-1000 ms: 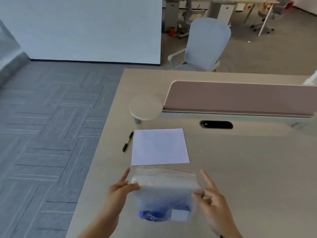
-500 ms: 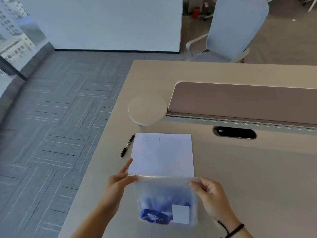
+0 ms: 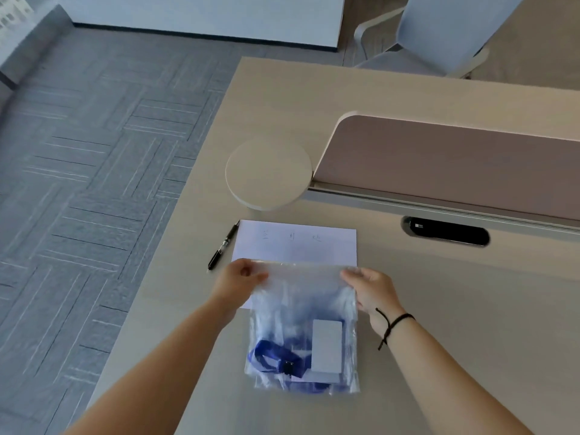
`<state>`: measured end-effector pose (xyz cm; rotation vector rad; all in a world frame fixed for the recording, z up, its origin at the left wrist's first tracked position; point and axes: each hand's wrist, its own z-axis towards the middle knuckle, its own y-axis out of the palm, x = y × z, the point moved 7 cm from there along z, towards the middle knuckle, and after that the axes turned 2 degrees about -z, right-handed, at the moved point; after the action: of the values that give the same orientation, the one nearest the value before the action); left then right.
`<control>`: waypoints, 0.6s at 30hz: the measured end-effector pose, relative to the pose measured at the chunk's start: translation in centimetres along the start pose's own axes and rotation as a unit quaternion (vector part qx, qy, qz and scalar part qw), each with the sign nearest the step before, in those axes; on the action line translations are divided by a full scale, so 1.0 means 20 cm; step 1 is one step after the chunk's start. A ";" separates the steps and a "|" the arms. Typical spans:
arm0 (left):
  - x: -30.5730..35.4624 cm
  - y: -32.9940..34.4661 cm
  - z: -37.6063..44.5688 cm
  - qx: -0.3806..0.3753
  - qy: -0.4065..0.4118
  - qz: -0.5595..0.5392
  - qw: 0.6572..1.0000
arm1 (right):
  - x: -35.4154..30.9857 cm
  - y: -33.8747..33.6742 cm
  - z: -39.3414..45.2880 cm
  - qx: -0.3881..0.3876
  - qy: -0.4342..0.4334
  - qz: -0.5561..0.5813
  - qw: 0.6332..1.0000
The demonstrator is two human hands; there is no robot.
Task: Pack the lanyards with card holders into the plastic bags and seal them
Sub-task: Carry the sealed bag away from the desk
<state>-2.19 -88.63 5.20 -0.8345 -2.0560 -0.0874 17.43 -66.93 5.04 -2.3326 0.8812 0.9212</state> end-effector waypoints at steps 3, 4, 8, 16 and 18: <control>-0.04 0.04 0.13 0.024 -0.041 -0.030 0.998 | 0.00 0.03 0.13 -0.003 0.008 -0.025 1.000; -0.06 0.05 0.16 0.032 -0.053 -0.041 0.997 | 0.01 0.04 0.17 -0.003 0.013 -0.033 0.999; -0.08 0.07 0.23 0.049 -0.068 -0.031 0.996 | 0.02 0.06 0.27 0.010 0.009 -0.087 0.996; -0.05 0.11 0.26 0.099 0.007 0.138 0.985 | 0.07 0.03 0.34 0.068 -0.045 -0.208 0.975; -0.01 0.13 0.24 0.109 0.054 0.201 0.972 | 0.07 0.03 0.34 0.070 -0.047 -0.212 0.974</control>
<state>-3.92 -85.00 1.54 -1.0627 -1.7219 0.3041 14.91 -63.70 -0.58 -2.2091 0.3709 0.7527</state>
